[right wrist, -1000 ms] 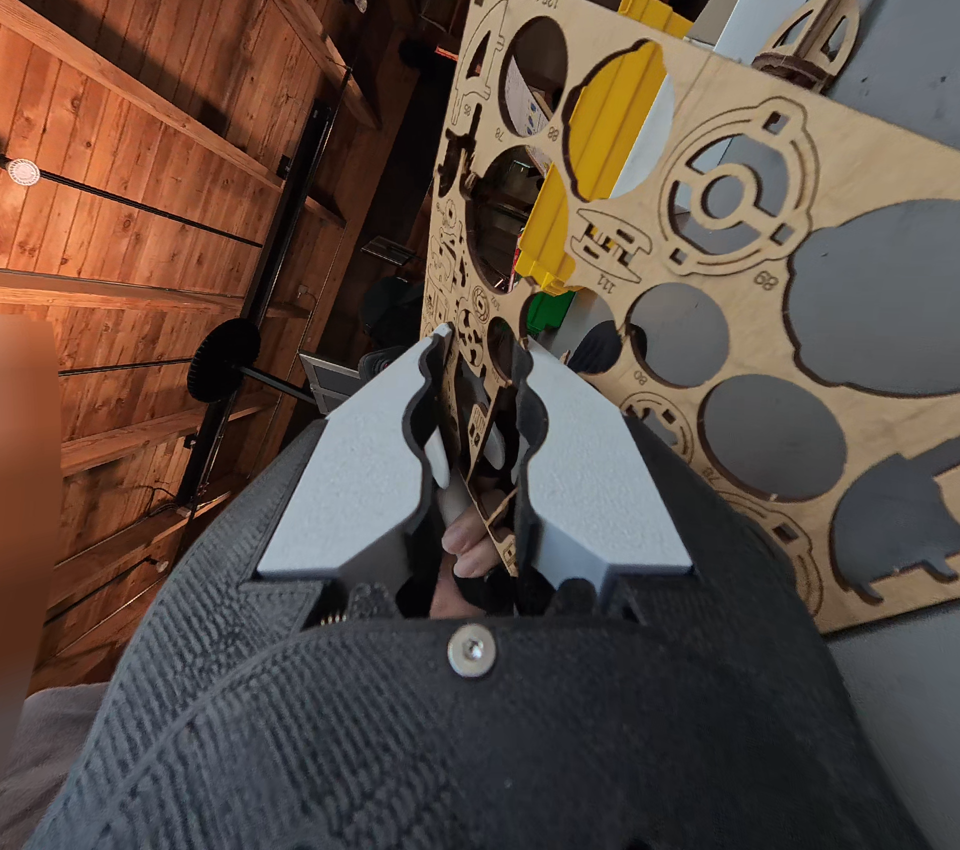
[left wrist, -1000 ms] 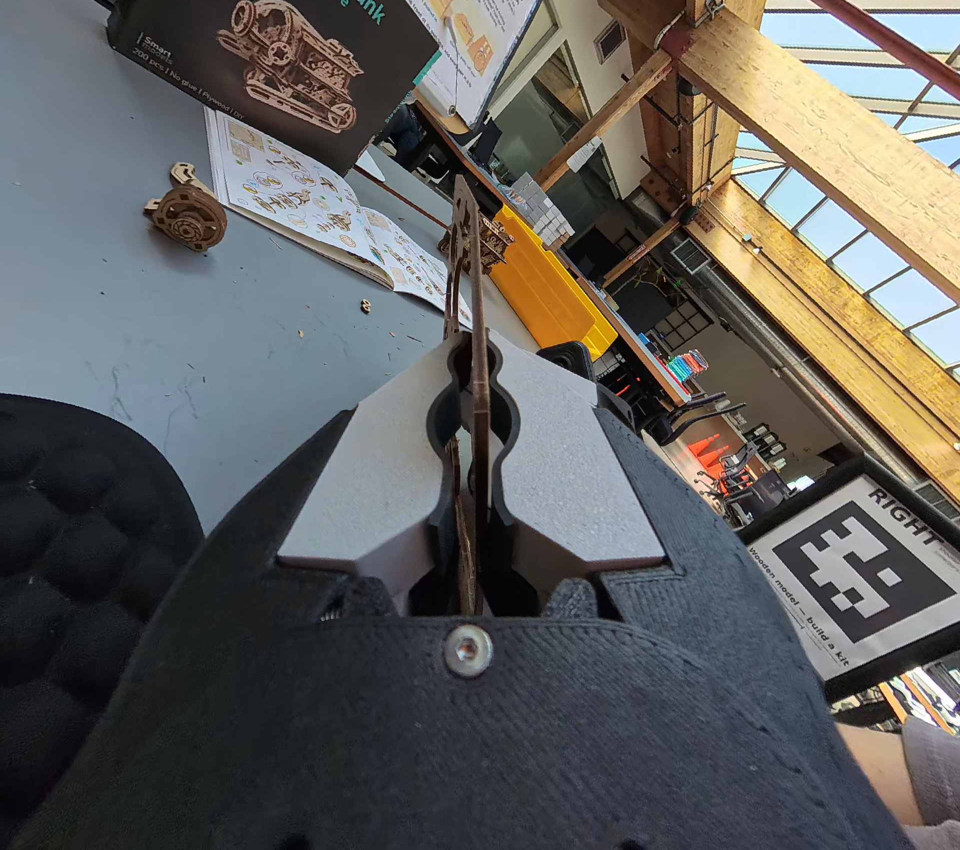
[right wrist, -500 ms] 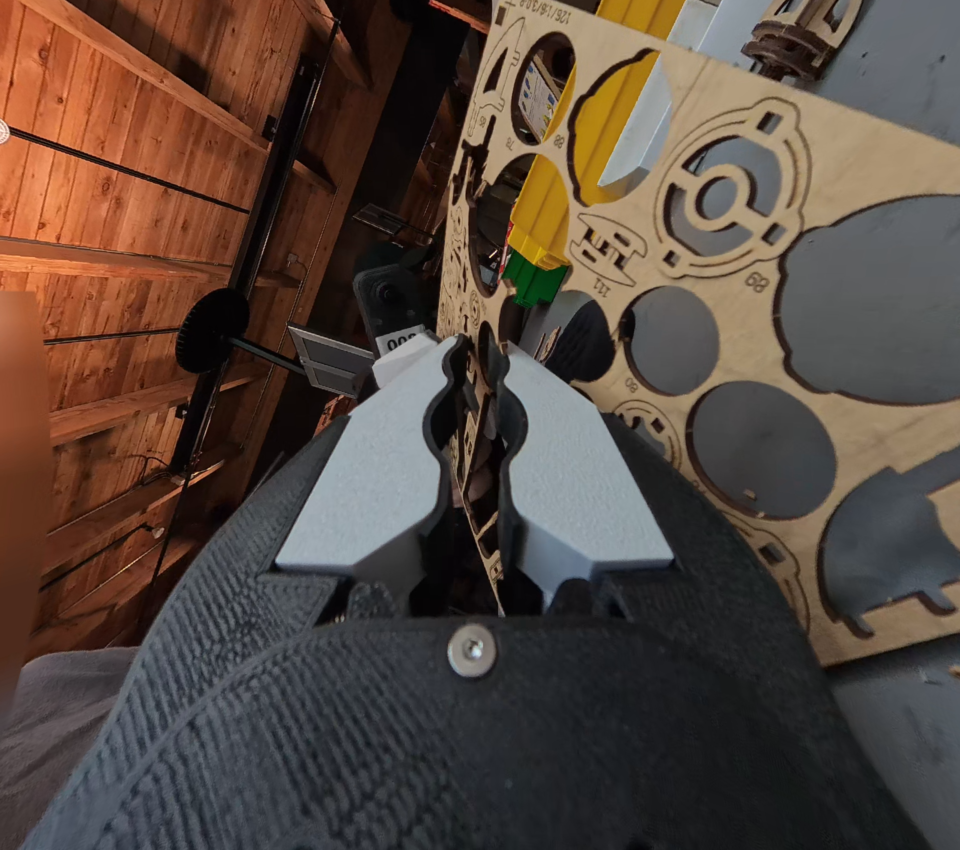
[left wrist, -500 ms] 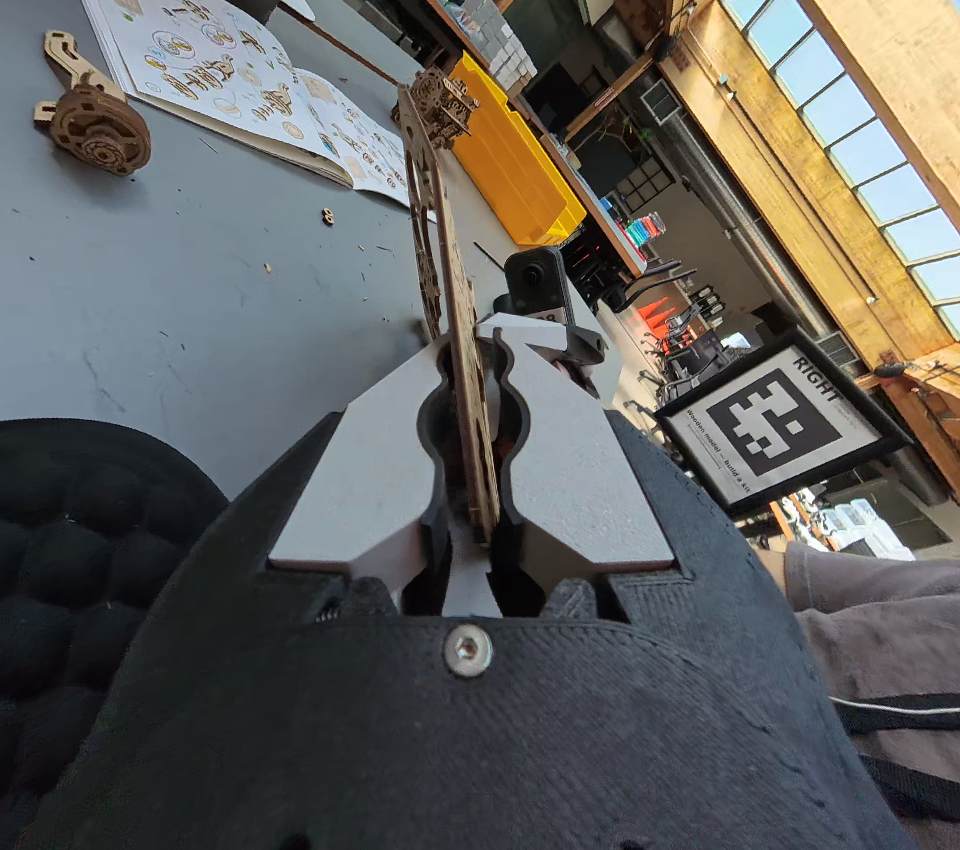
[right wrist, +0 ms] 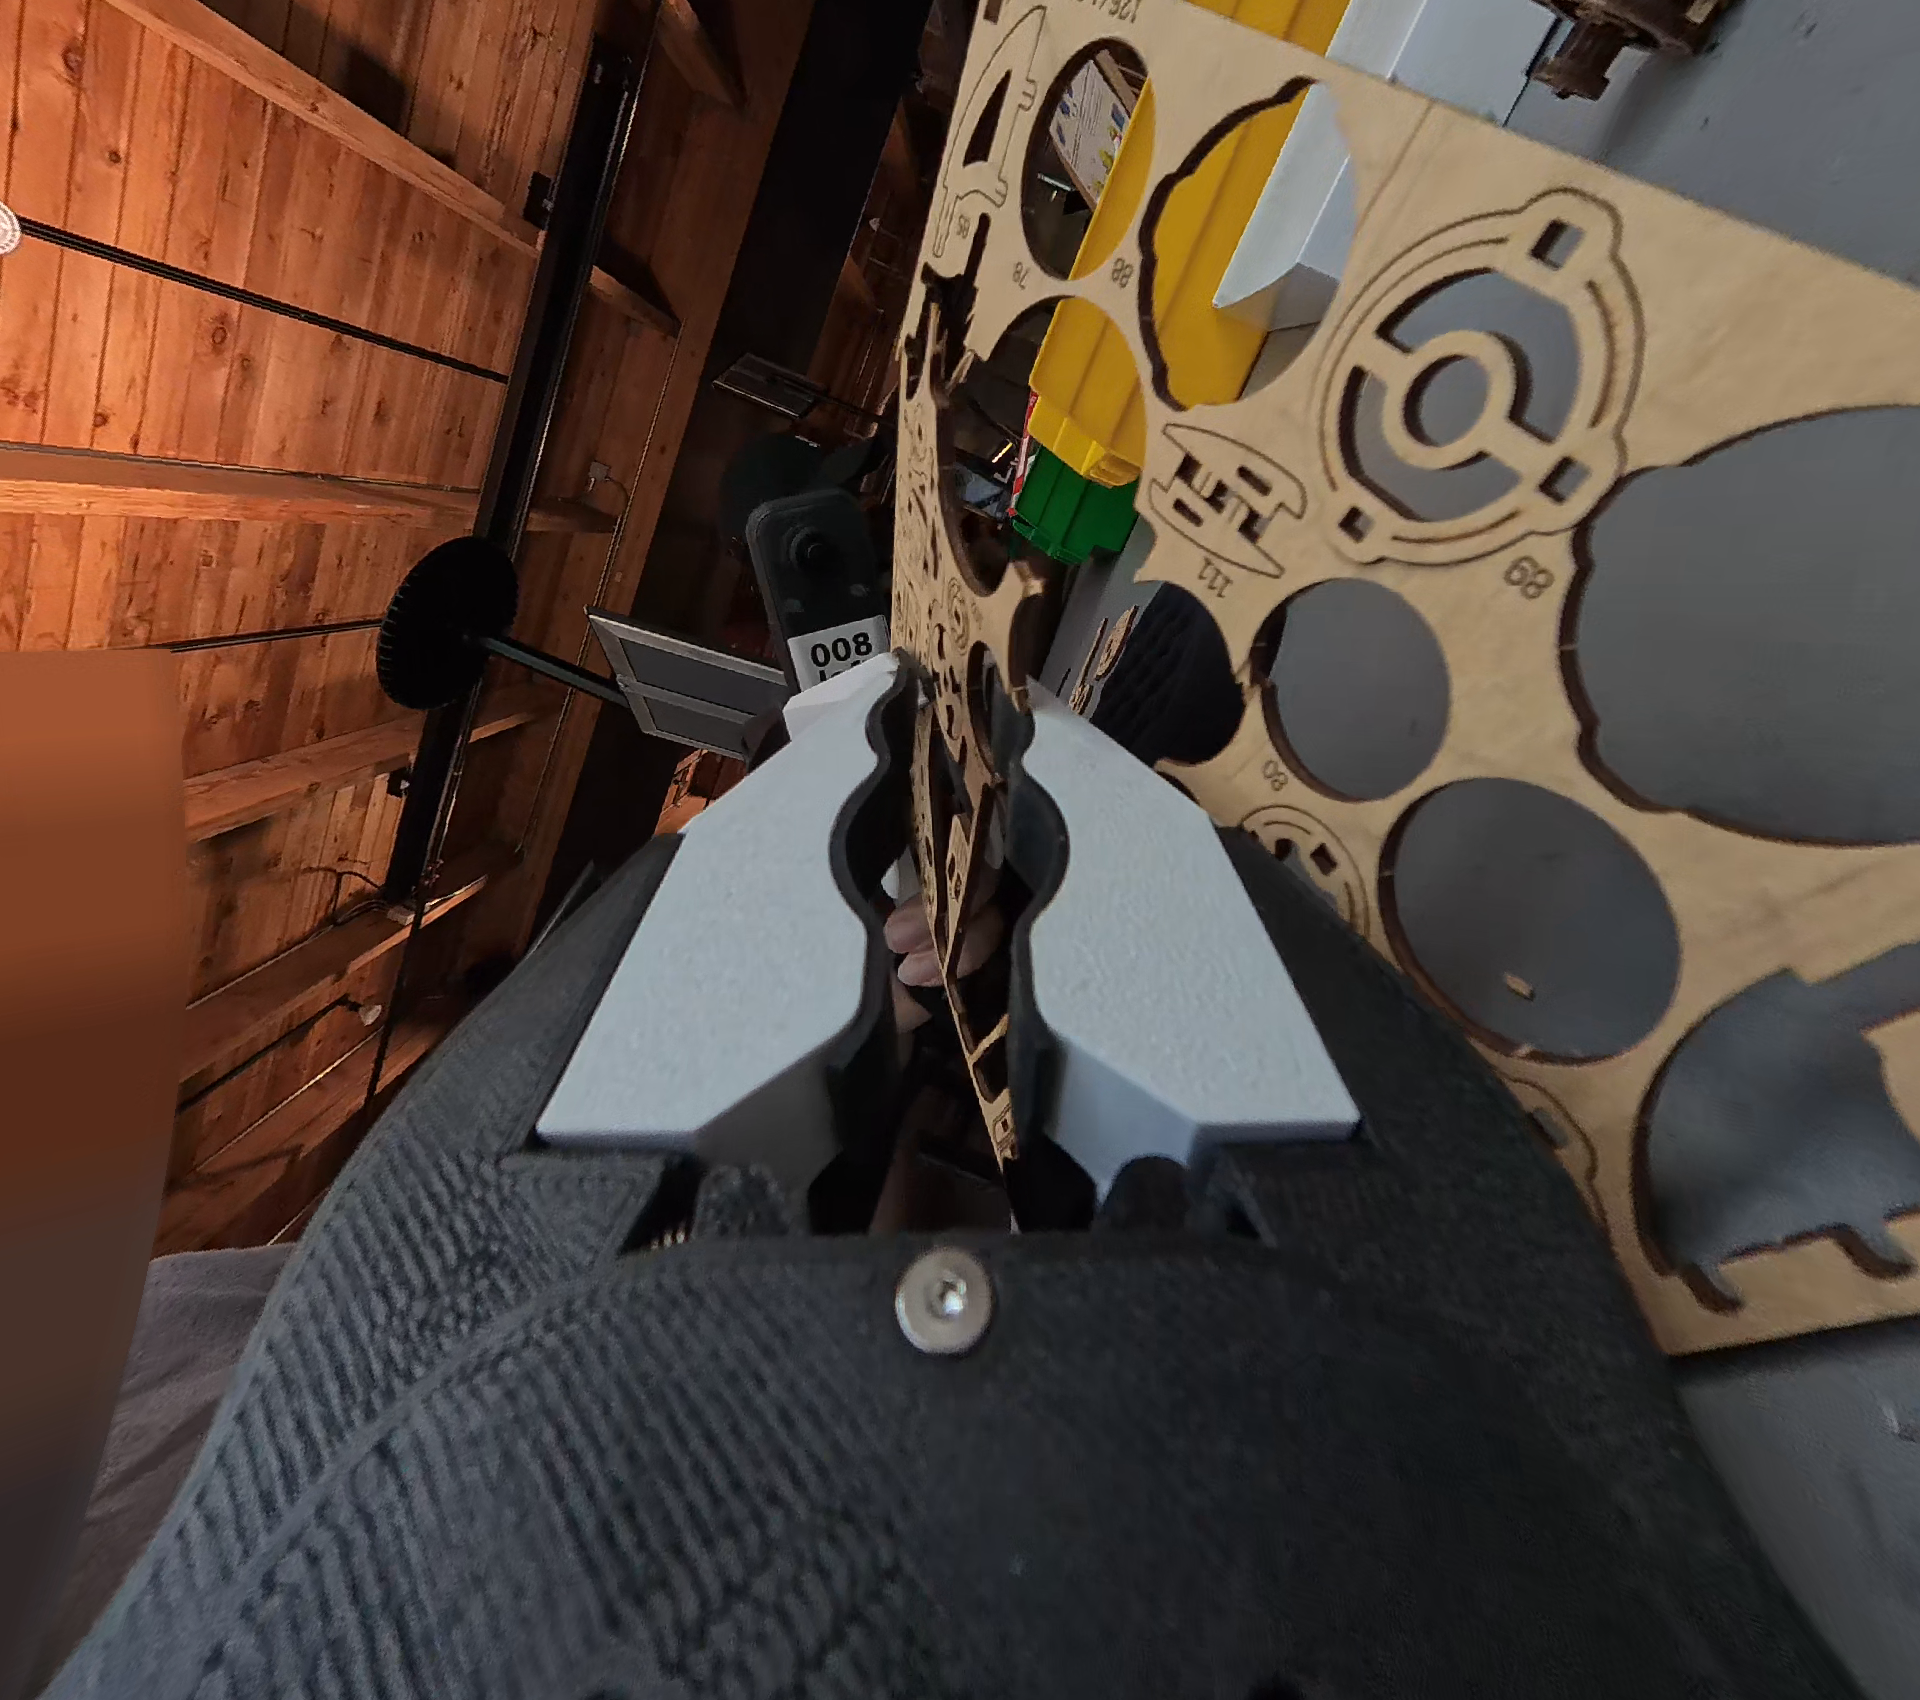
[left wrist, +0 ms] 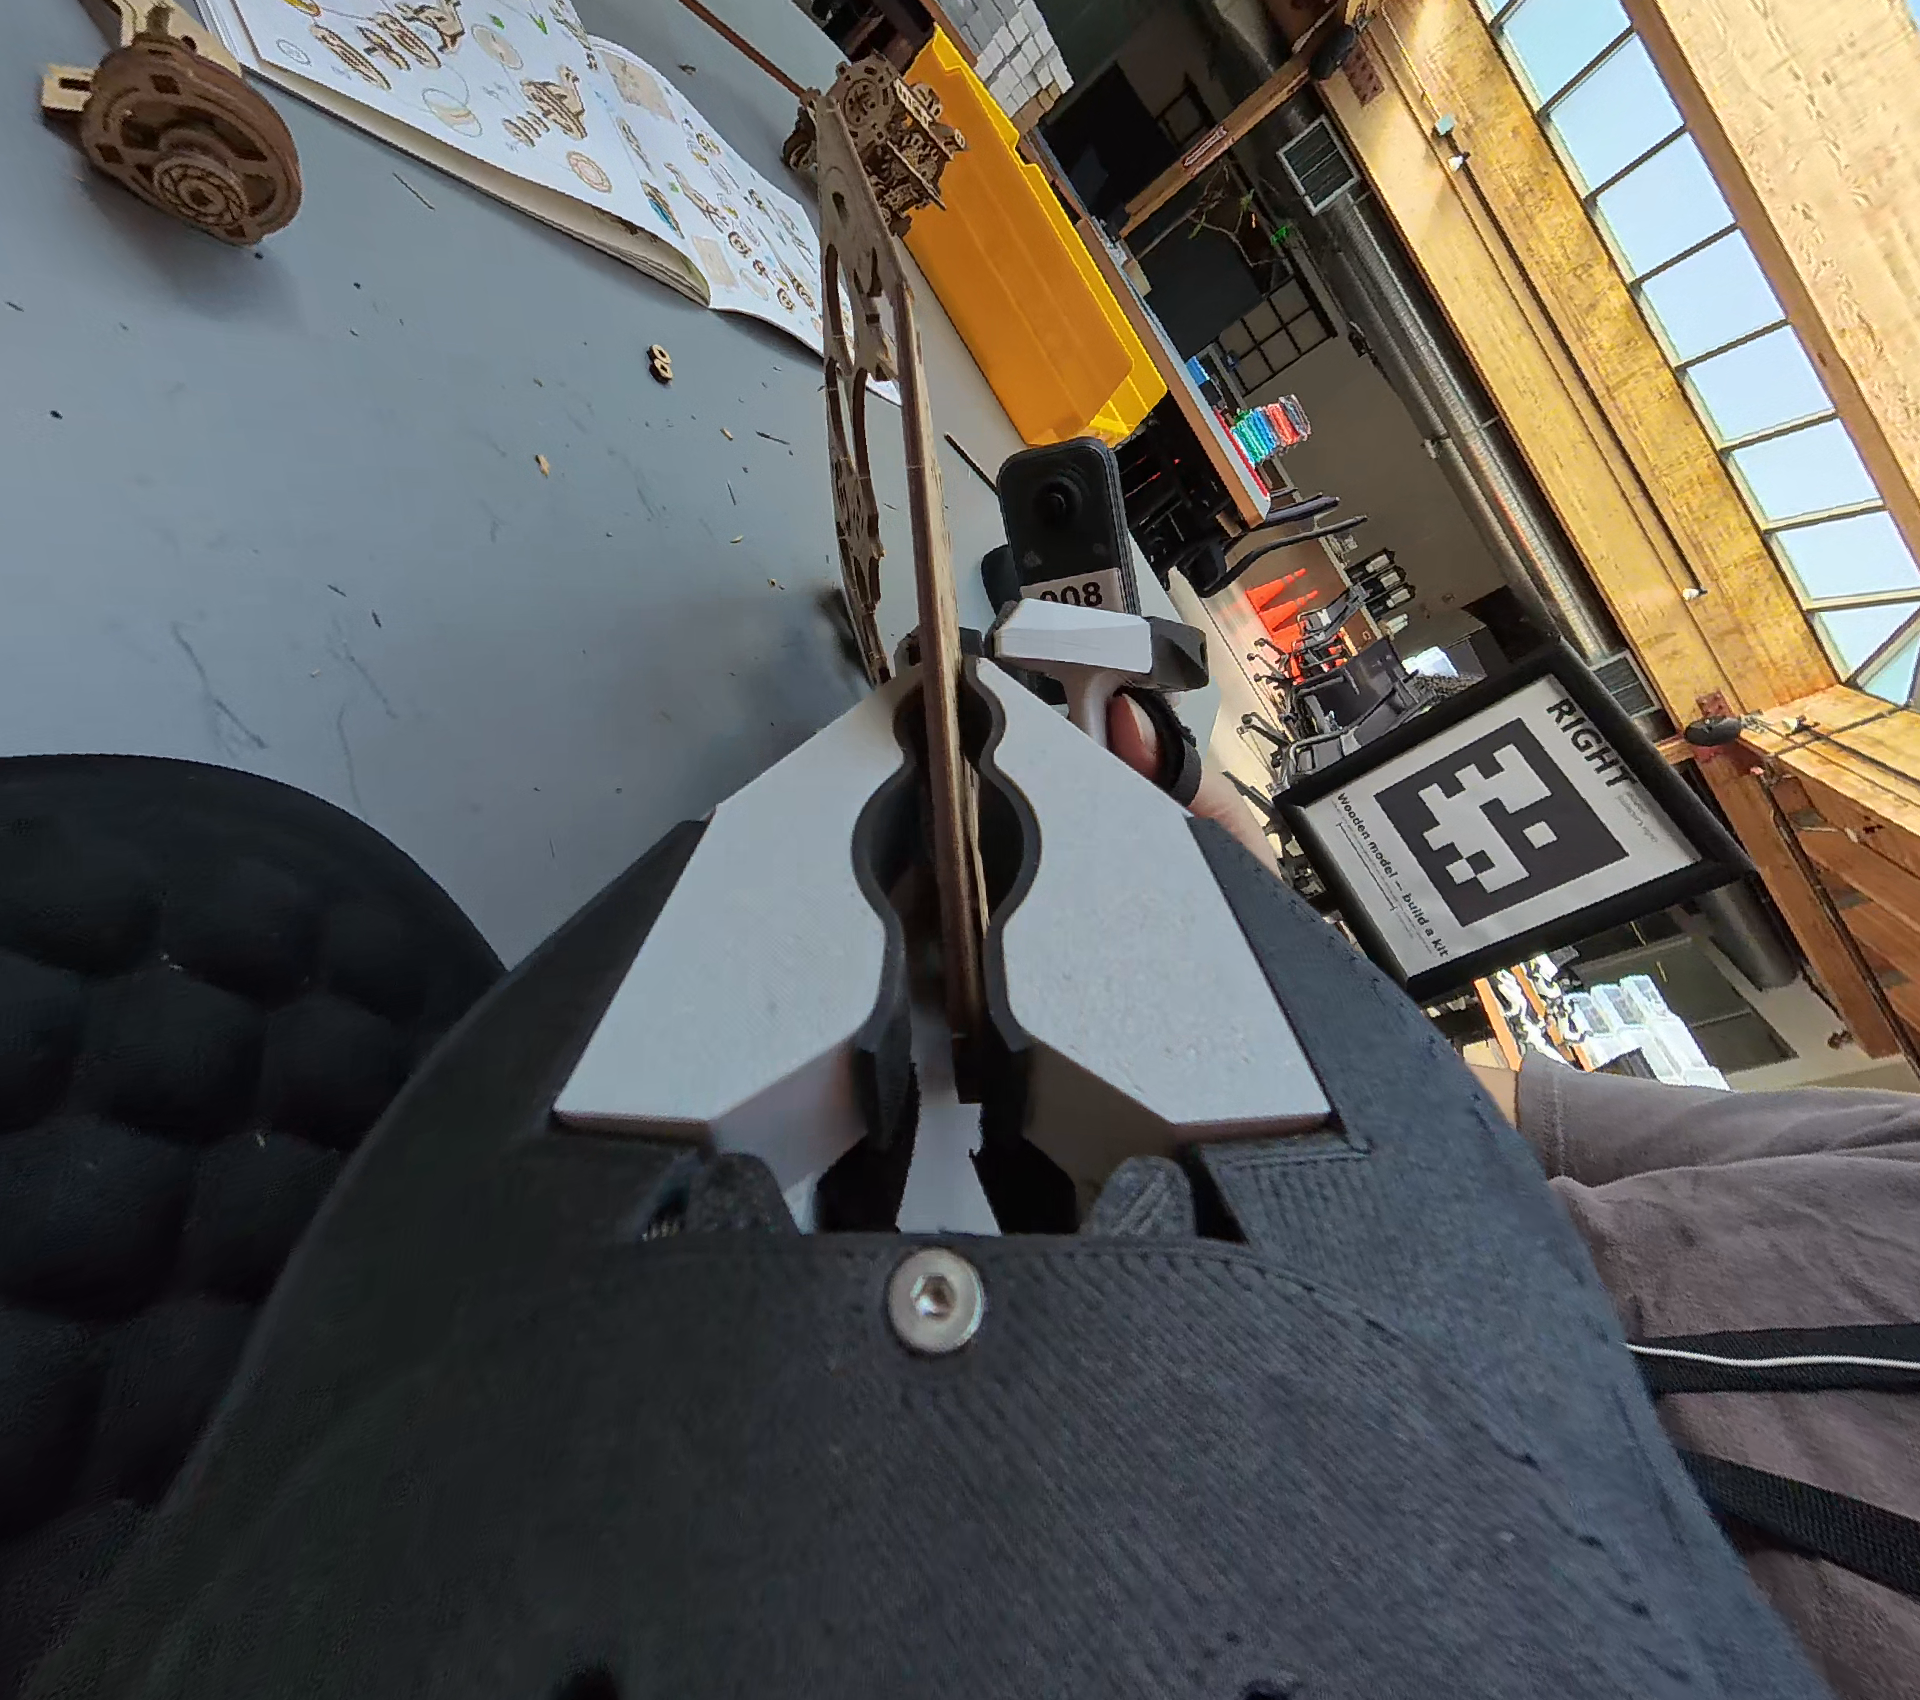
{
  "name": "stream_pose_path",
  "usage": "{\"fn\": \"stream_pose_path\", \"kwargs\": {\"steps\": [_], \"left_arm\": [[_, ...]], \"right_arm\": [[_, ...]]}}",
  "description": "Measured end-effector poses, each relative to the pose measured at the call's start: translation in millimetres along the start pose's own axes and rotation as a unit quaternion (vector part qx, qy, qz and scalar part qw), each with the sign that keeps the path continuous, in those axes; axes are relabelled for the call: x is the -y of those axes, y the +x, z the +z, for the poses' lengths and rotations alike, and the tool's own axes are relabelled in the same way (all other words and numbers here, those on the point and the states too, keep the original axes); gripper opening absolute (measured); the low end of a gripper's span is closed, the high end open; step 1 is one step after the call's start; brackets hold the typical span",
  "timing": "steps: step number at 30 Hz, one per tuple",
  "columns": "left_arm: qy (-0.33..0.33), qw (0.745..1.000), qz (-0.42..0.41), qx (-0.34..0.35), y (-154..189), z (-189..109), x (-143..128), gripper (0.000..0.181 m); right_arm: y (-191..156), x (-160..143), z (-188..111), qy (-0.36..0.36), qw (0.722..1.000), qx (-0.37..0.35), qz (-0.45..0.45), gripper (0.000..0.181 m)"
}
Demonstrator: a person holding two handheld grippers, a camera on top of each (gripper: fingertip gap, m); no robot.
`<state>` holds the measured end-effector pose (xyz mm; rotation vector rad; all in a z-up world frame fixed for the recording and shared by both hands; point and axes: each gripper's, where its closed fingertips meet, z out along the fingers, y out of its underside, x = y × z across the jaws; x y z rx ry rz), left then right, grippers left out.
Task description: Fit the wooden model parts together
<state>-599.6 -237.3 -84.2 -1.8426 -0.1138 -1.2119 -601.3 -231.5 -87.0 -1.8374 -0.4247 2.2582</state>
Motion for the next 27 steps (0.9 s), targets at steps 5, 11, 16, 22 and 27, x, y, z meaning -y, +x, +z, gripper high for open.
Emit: {"fn": "stream_pose_path", "kwargs": {"steps": [5,11,16,22,27], "left_arm": [[0.019,0.998,-0.037,-0.036,4.5,0.5,1.1,0.001],[0.012,0.999,-0.029,-0.023,0.7,1.4,-2.0,0.001],[0.003,1.0,-0.017,-0.018,0.6,1.4,-3.5,0.002],[-0.004,1.0,-0.015,-0.018,0.2,2.5,-4.2,0.002],[-0.005,1.0,-0.019,-0.016,-1.9,2.6,-4.4,0.002]], "right_arm": [[-0.9,-1.7,1.4,-0.007,1.0,-0.007,-0.013,0.014],[-0.2,-2.2,1.4,-0.011,1.0,0.0,-0.005,0.007],[0.8,-3.7,0.7,-0.018,1.0,-0.007,-0.013,0.003],[1.3,-2.6,-0.2,-0.014,1.0,-0.008,-0.013,0.005],[4.1,-4.1,0.1,-0.022,0.999,-0.018,-0.016,0.005]]}}
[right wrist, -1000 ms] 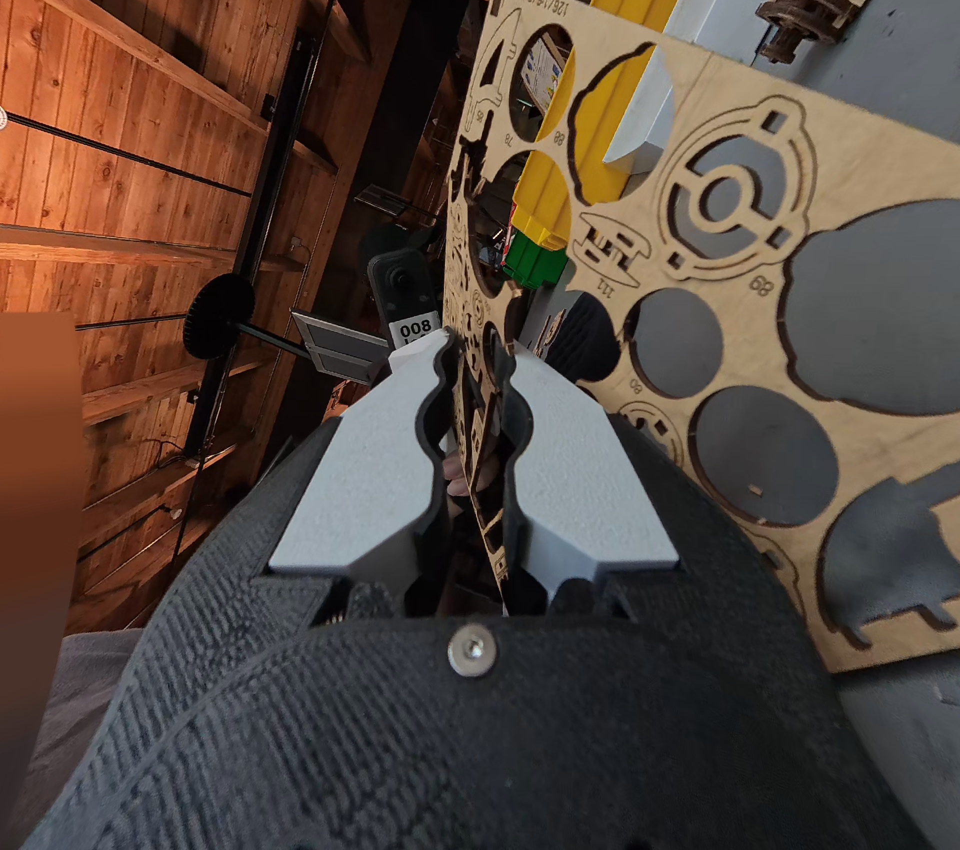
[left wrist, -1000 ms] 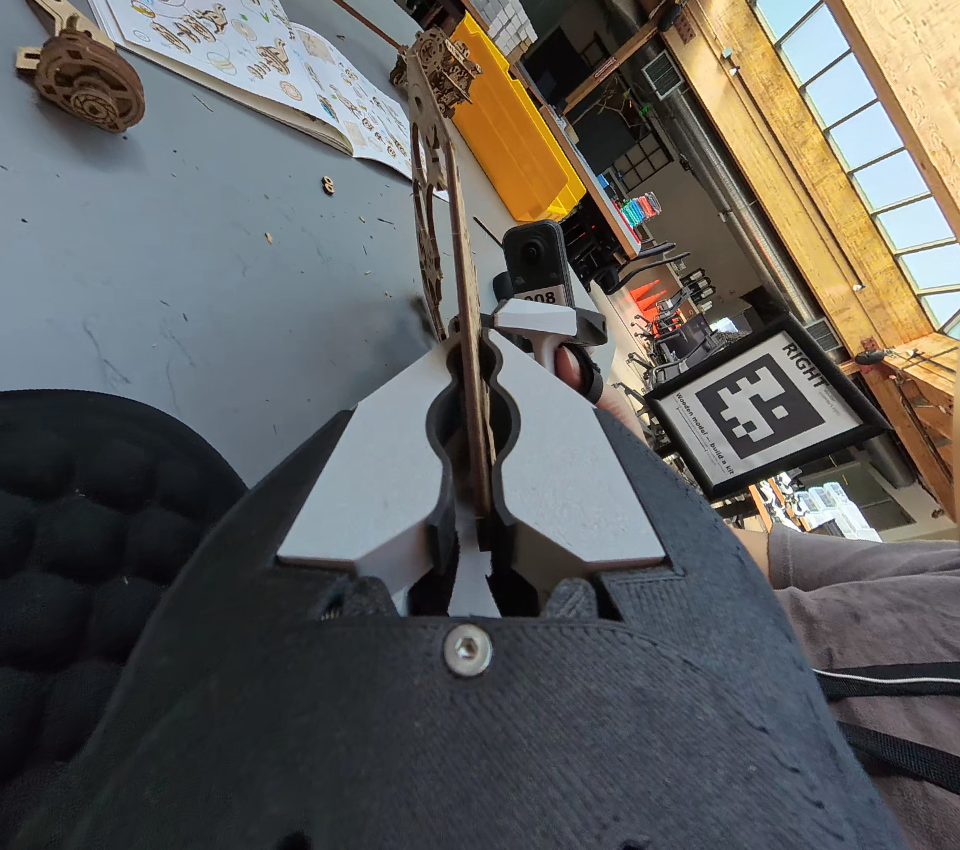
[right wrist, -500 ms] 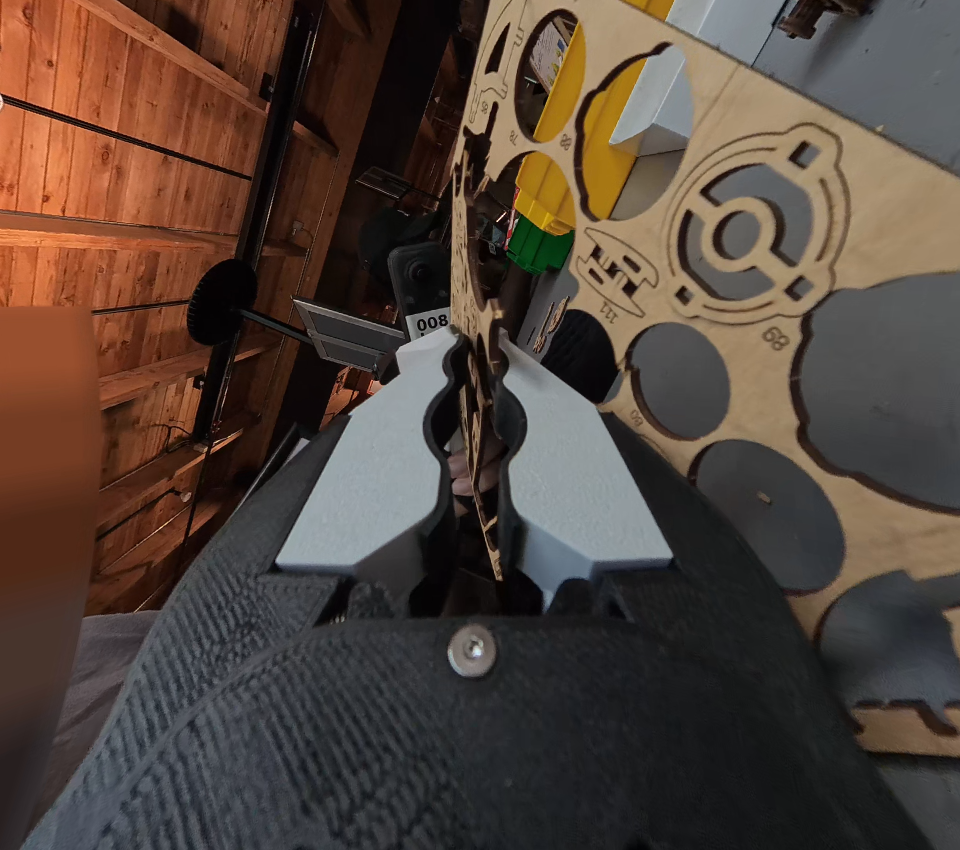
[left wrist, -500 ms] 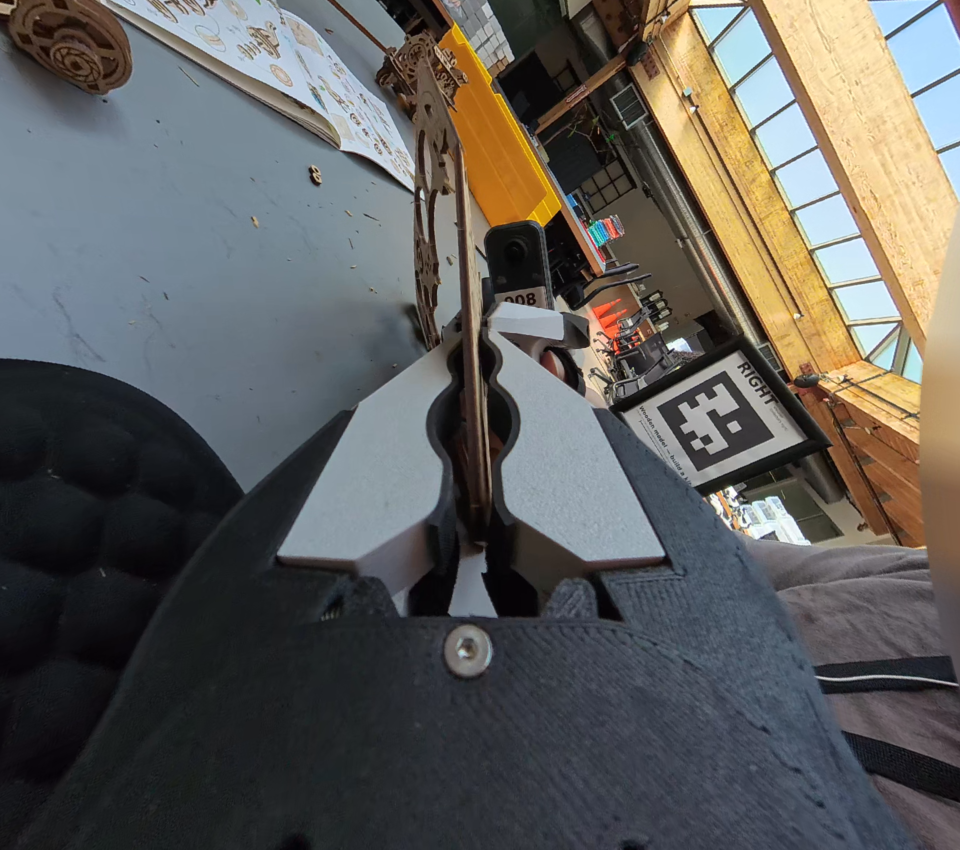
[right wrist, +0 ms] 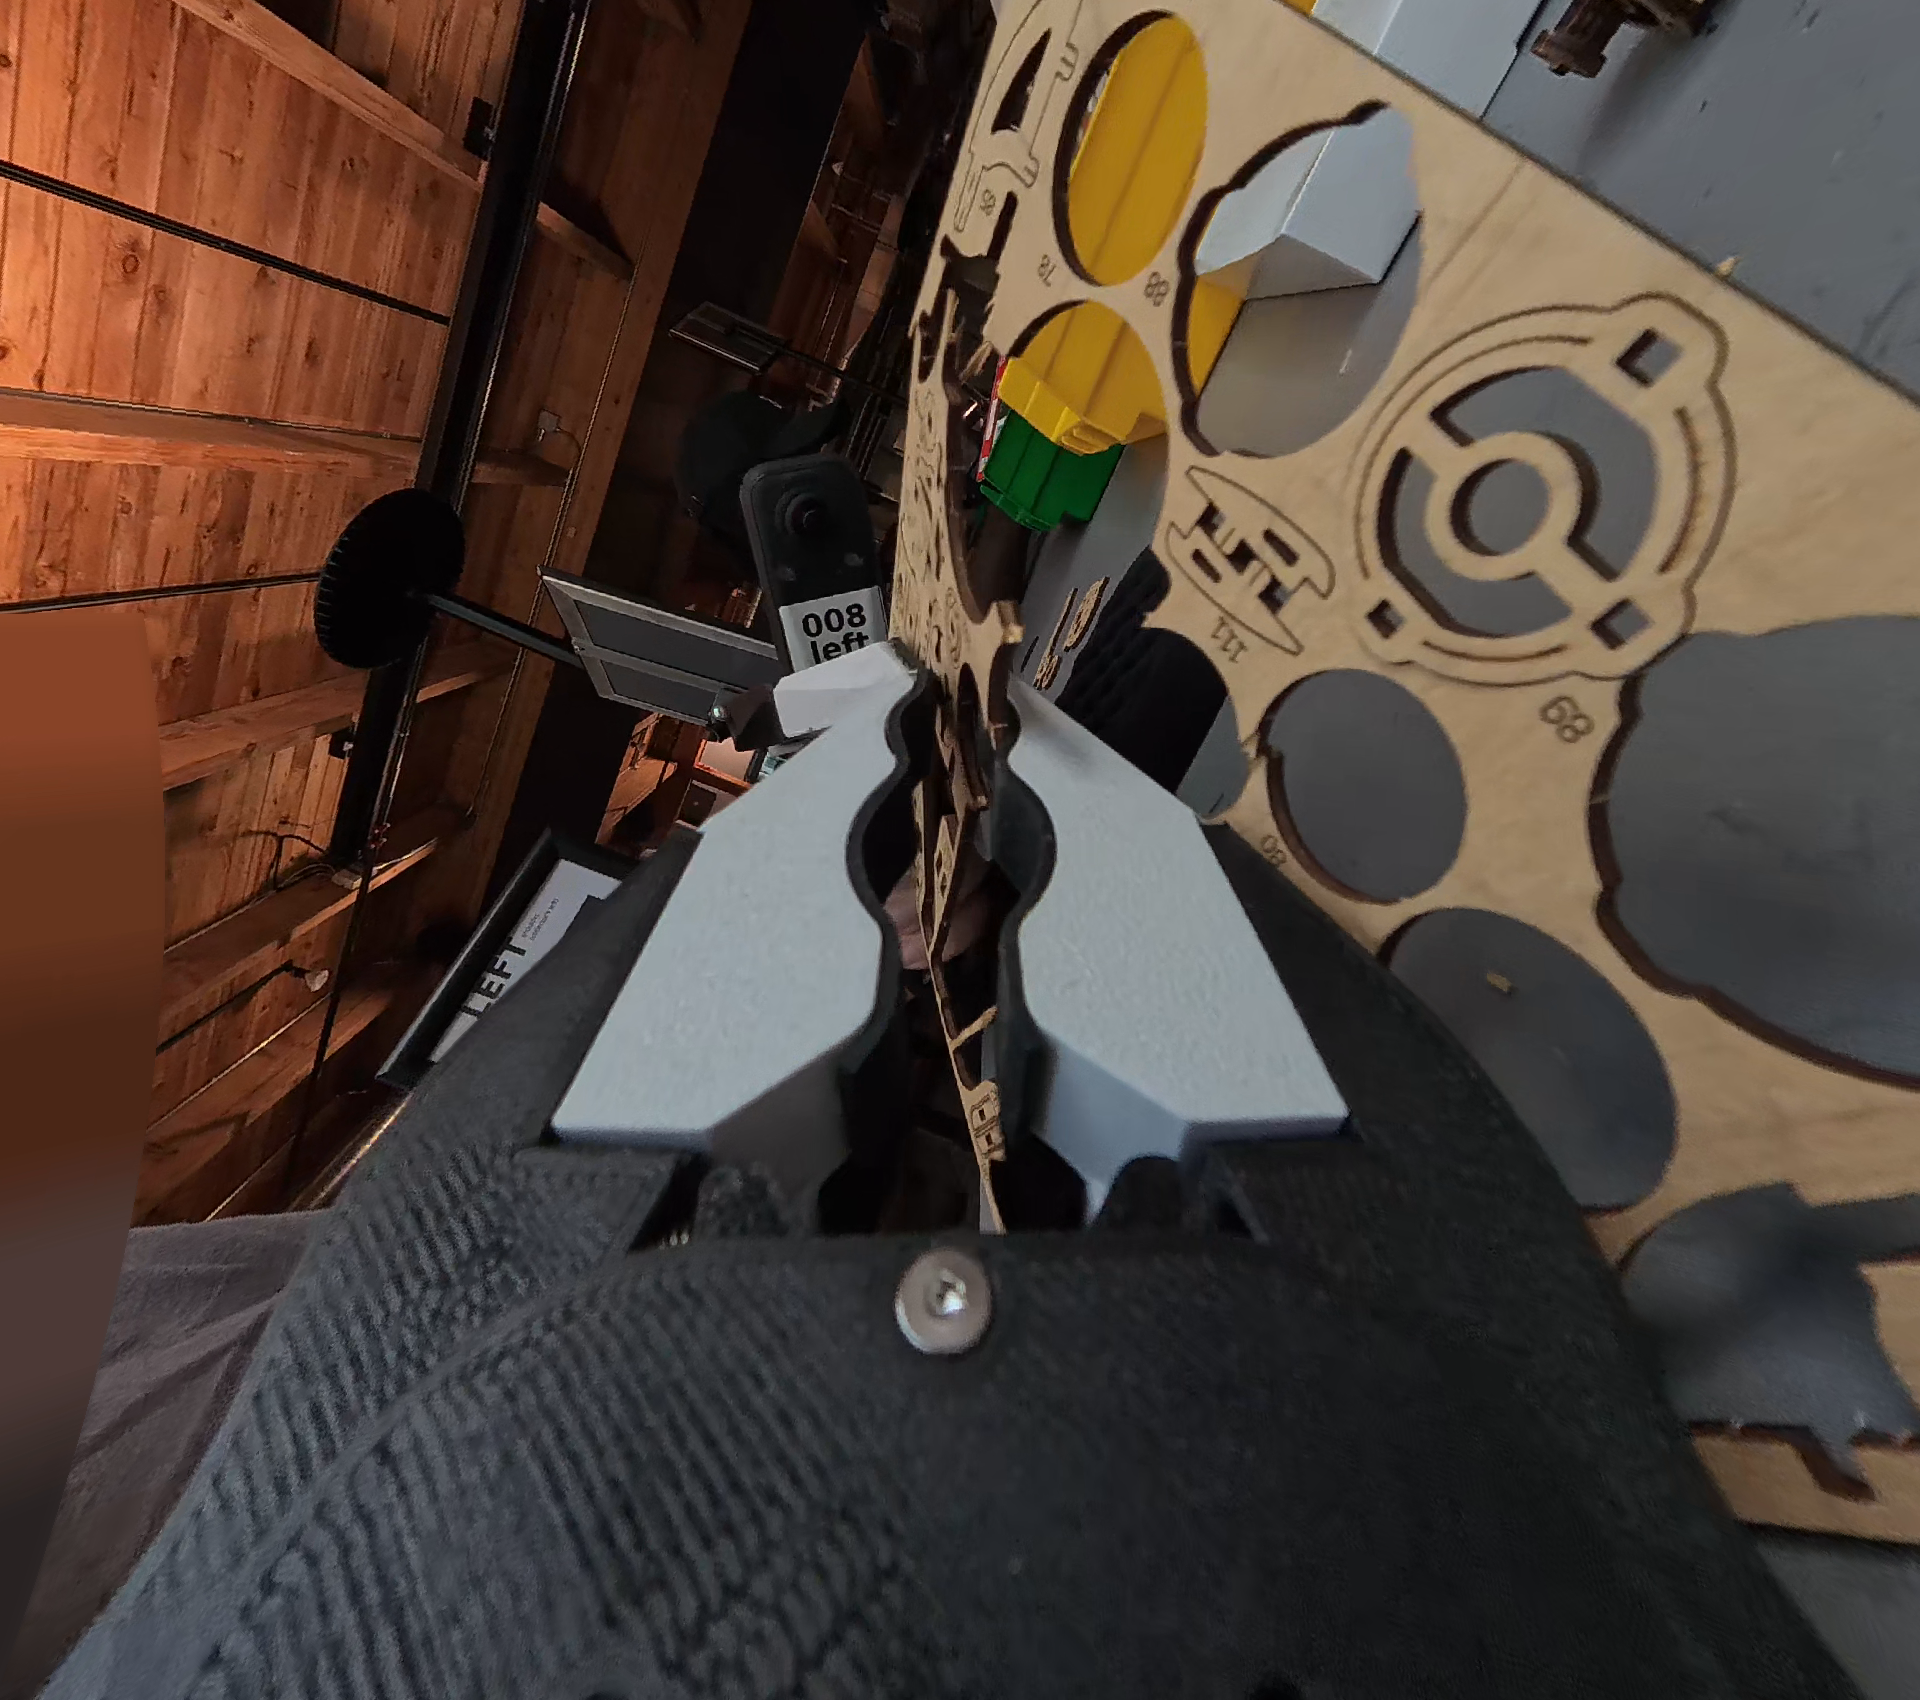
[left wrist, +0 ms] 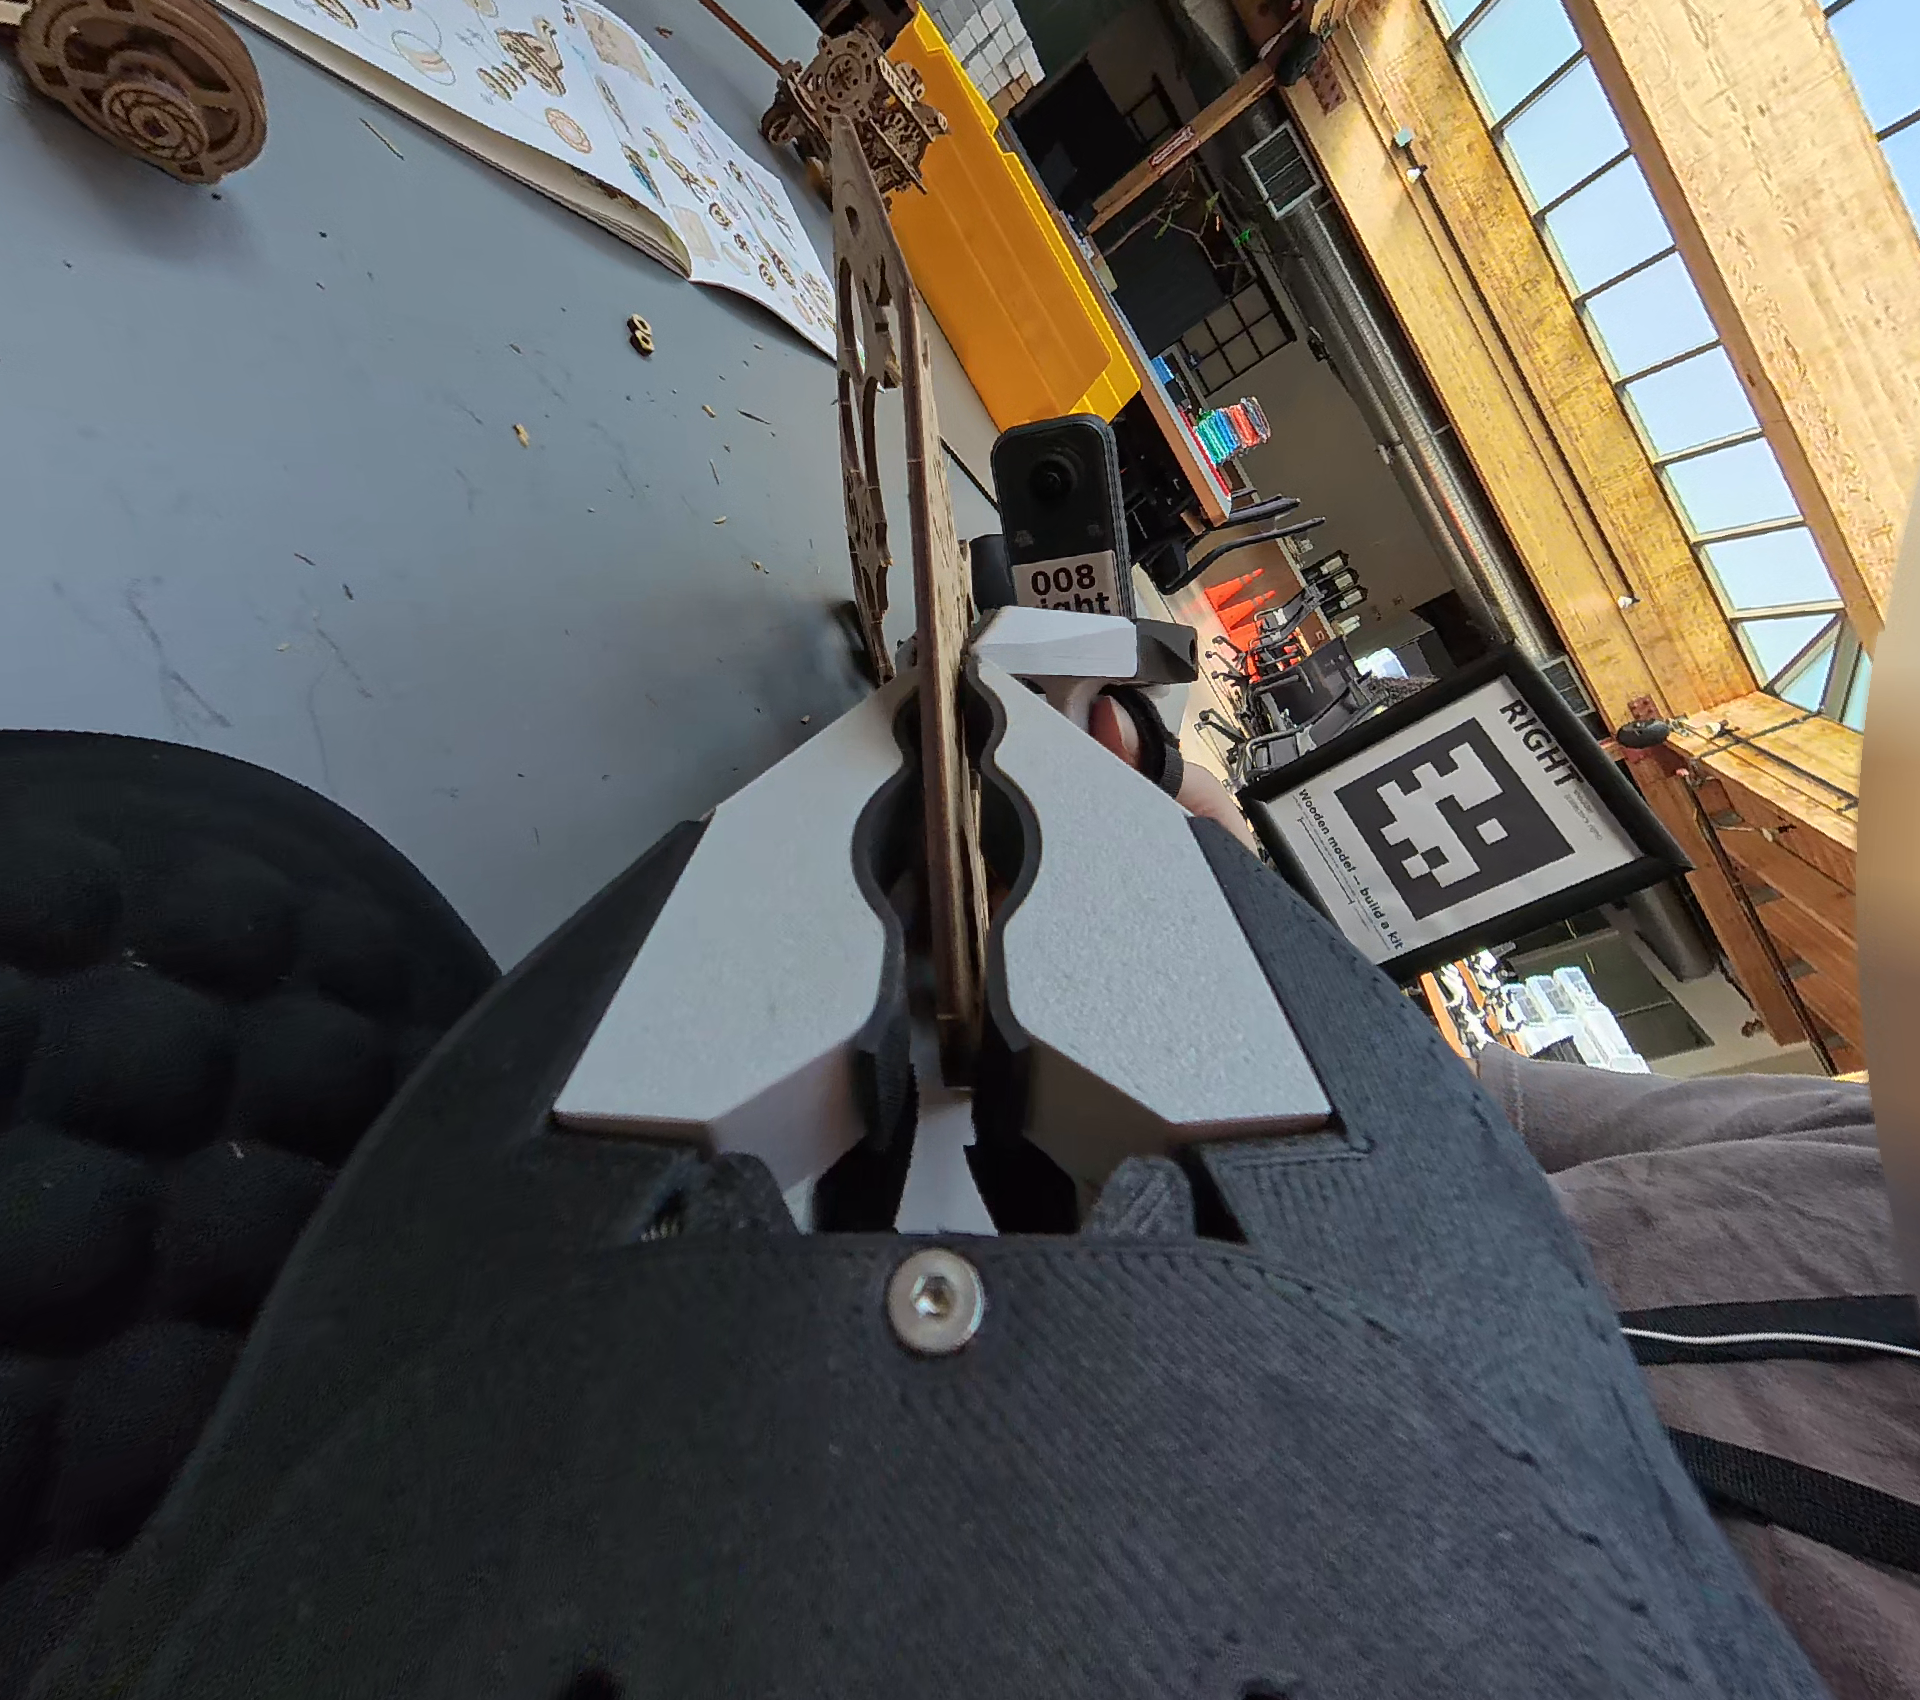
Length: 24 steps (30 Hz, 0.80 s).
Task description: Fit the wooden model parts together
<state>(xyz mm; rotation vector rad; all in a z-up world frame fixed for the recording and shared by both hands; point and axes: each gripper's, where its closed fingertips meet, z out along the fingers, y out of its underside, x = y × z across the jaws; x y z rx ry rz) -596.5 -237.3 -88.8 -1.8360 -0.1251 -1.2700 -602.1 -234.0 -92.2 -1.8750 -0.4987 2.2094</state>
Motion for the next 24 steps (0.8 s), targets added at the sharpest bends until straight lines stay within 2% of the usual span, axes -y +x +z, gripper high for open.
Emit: {"fn": "stream_pose_path", "kwargs": {"steps": [14,19,24], "left_arm": [[0.001,1.0,-0.017,-0.002,-4.1,-0.1,0.0,0.001],[0.006,1.0,-0.021,0.006,-6.3,-0.5,-1.7,0.001],[0.01,1.0,-0.011,0.016,-7.7,-2.0,-3.7,0.001]], "right_arm": [[3.9,-2.0,1.4,-0.016,1.0,-0.016,-0.013,0.006],[7.2,-2.3,2.0,-0.018,0.998,-0.038,-0.046,0.004],[8.7,-4.8,3.0,-0.025,0.998,-0.037,-0.034,0.004]]}}
